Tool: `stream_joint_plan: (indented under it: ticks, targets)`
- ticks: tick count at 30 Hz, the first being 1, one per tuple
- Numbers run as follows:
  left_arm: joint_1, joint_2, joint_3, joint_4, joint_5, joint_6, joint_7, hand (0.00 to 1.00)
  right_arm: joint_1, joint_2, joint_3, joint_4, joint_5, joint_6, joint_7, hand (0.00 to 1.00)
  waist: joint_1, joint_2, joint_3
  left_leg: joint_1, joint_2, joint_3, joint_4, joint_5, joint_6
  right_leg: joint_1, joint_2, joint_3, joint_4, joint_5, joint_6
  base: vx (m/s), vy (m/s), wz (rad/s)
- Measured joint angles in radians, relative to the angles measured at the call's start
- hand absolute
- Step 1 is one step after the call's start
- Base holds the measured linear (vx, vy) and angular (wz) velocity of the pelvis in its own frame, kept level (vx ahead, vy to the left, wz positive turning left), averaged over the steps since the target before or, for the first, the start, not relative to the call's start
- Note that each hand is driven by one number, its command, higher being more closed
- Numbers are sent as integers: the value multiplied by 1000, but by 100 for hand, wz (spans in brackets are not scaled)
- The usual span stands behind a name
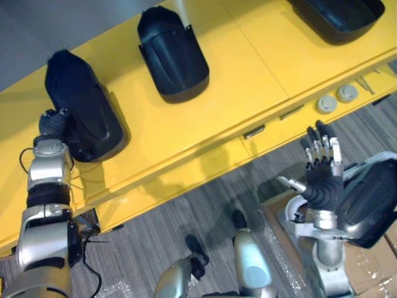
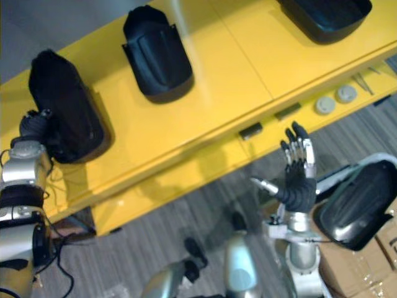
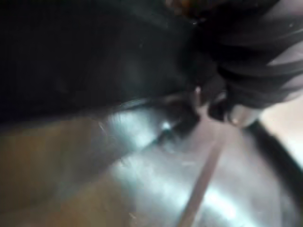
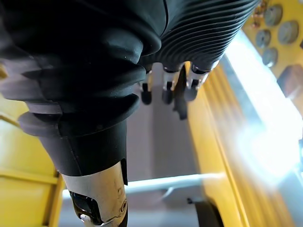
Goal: Walk over and take plastic housings, then place them on the shelf
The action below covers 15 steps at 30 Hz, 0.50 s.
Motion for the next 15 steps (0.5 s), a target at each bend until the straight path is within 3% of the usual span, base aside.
stream_joint_plan:
  ticks: [10, 13, 15]
  targets:
    - [-23, 4, -37, 13, 7, -1, 115, 0, 7, -7, 49, 2, 0, 0, -4, 0, 4, 0, 0, -15, 11, -4, 49, -31, 0, 8, 0, 0, -1, 1, 2, 0, 0, 0]
    - [-29, 6, -41, 24, 4, -6, 178, 0, 20, -7, 47, 3, 0, 0, -9, 0, -5, -1, 0, -9, 14, -17, 52, -33, -1, 29, 0, -11, -17, 4, 4, 27, 5, 10]
    - [-31, 40, -72, 37, -4, -35, 239, 0, 30, -6, 50, 20, 0, -2, -8, 0, -18, -9, -4, -7, 17, -25, 51, -33, -1, 40, 1, -17, -29, 7, 5, 21, -1, 9]
